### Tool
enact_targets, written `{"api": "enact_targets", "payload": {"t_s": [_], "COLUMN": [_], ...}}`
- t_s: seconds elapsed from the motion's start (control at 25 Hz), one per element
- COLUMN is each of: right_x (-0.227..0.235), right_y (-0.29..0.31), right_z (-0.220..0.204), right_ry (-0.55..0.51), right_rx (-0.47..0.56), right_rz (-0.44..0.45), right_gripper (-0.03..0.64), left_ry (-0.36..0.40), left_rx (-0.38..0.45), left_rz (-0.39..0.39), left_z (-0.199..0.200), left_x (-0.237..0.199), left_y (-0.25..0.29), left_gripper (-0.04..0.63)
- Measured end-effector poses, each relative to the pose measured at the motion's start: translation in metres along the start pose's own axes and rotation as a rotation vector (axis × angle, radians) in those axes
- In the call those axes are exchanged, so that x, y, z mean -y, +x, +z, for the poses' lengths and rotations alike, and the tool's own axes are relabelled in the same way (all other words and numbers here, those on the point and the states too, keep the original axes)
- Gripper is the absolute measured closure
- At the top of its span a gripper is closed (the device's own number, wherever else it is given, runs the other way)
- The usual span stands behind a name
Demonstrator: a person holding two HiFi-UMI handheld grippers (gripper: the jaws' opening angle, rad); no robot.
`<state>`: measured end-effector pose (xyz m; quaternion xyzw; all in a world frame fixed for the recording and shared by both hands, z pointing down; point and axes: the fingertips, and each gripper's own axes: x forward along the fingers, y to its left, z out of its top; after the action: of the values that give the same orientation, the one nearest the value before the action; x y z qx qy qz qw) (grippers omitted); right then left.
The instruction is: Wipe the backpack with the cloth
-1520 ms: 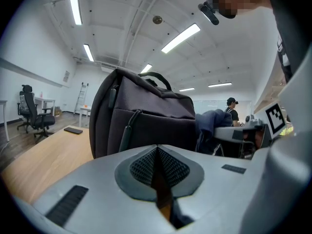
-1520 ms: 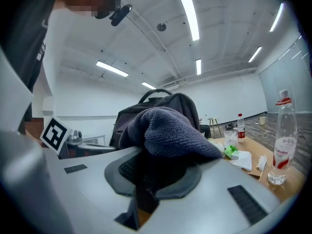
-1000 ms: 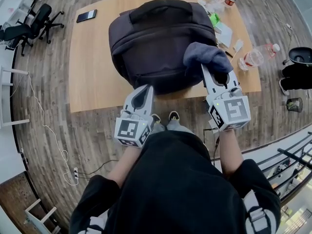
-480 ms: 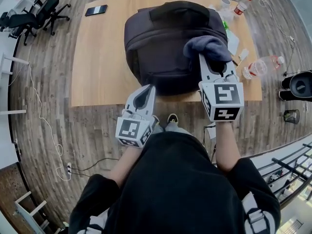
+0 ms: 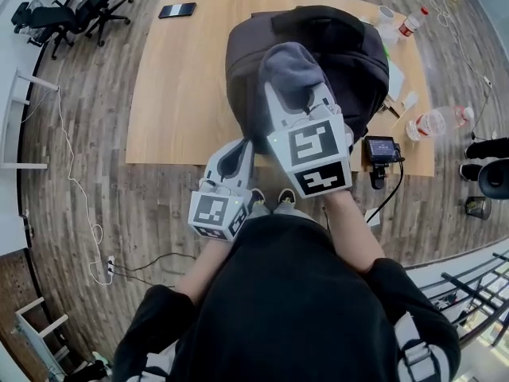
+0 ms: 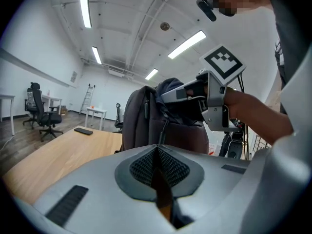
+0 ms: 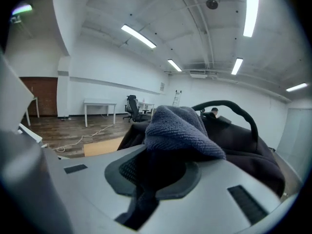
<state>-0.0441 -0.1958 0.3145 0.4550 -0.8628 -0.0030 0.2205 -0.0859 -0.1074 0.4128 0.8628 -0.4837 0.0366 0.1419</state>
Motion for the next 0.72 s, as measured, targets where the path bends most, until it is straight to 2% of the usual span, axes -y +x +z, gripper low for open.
{"api": "enact_targets", "payload": {"t_s": [0.08, 0.24, 0.4, 0.52, 0.64, 0.72], "right_x": [-0.014, -0.043, -0.084, -0.084, -0.063, -0.041], "right_y": [0.003, 0.000, -0.004, -0.011, -0.015, -0.020], "right_z": [0.007, 0.011, -0.015, -0.030, -0.032, -0.038], "right_ry": [-0.038, -0.033, -0.113, -0.114, -0.077, -0.070], "right_rx": [0.003, 0.010, -0.069, -0.067, -0.072, -0.091], "right_rz": [0.014, 0.100, 0.218, 0.211, 0.182, 0.133], "right_gripper": [0.563, 0.563, 0.563, 0.563, 0.563, 0.563], "left_ry": [-0.002, -0.007, -0.011, -0.015, -0.007, -0.006], "left_rx": [0.002, -0.003, -0.008, -0.012, -0.013, -0.013], "left_rz": [0.010, 0.012, -0.005, -0.017, -0.023, -0.025], "left_z": [0.001, 0.001, -0.002, -0.002, 0.000, 0.001], "left_x": [-0.003, -0.008, -0.004, 0.001, 0.002, 0.003], "left_y": [-0.003, -0.007, -0.002, 0.003, 0.007, 0.008], "left_gripper": [0.580, 0.580, 0.580, 0.580, 0.580, 0.580]}}
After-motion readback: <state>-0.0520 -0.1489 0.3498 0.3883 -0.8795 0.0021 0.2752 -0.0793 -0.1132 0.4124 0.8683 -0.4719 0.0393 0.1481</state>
